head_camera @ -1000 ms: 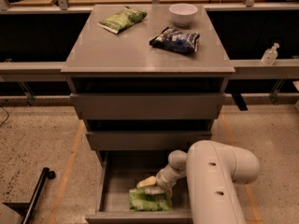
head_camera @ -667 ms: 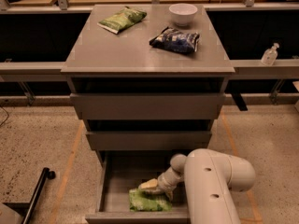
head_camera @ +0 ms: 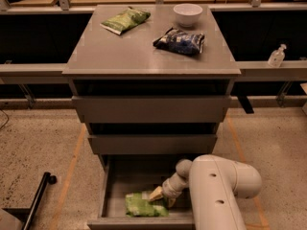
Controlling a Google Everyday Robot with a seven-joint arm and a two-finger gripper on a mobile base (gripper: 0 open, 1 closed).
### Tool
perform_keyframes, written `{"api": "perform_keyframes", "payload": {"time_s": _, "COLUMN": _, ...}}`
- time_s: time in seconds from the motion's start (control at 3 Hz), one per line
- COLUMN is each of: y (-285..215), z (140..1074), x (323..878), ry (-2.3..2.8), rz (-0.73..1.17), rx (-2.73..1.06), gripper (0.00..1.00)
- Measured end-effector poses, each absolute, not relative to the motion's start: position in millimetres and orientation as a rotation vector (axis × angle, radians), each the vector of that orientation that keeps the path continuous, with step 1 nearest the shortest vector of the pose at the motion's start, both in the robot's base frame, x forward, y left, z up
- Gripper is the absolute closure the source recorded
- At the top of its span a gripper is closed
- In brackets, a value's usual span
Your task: Pick green rice chip bag from bottom drawer and place on counter
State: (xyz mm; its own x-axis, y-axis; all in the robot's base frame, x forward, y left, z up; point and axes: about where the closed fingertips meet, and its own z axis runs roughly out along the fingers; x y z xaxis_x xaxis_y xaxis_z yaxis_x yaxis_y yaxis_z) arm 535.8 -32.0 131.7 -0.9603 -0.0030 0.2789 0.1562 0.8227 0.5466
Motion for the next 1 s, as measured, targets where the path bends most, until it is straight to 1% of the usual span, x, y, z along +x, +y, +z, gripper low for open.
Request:
{"api": "perform_keyframes", "payload": {"time_s": 0.33, "y": -32, "z": 129, "x": 535, "ry": -2.734, "rz": -0.856, "rx": -0.123, "gripper": 0.69}}
{"api": "perform_keyframes", "payload": {"time_s": 0.67, "y": -31, "z": 107, "x": 528, "ry": -2.699, "rz": -0.872, "rx": -0.176, "gripper": 0.92}}
{"api": "perform_keyframes", "payload": {"time_s": 1.0, "y": -29, "z": 99, "x": 526, "ry": -2.687, "rz": -0.887, "rx": -0.192, "gripper": 1.0}}
